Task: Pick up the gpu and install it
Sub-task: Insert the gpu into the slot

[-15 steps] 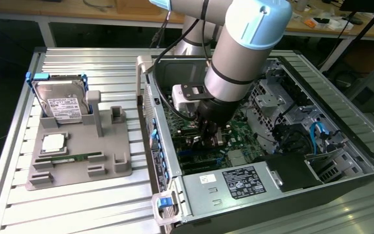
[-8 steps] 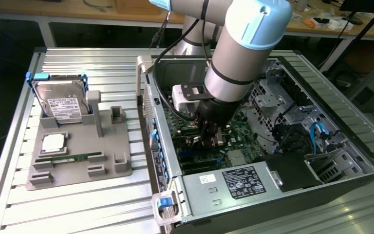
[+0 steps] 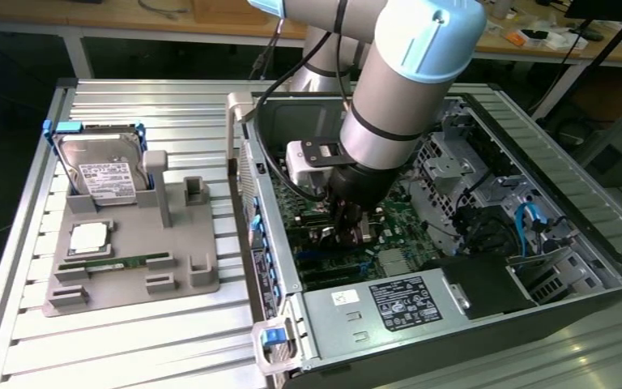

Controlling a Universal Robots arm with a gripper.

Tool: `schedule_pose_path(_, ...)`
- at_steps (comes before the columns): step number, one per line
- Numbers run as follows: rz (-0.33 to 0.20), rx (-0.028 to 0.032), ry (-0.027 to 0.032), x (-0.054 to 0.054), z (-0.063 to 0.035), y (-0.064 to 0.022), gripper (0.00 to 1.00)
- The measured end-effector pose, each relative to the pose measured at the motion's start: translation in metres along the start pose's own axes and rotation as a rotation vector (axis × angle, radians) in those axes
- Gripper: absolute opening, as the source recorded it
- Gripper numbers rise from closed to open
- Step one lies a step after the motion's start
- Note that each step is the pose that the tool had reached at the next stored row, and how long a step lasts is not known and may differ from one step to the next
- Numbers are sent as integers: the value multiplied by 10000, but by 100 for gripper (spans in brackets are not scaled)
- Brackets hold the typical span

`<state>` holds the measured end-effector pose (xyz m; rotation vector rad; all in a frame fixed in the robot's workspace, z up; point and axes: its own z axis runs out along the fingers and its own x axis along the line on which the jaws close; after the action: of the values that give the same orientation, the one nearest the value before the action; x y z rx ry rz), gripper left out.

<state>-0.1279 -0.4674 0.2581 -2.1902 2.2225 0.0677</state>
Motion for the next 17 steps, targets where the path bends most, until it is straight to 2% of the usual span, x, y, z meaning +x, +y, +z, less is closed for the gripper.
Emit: schedule_pose_path(17,0,0,-1,2,37,0,27)
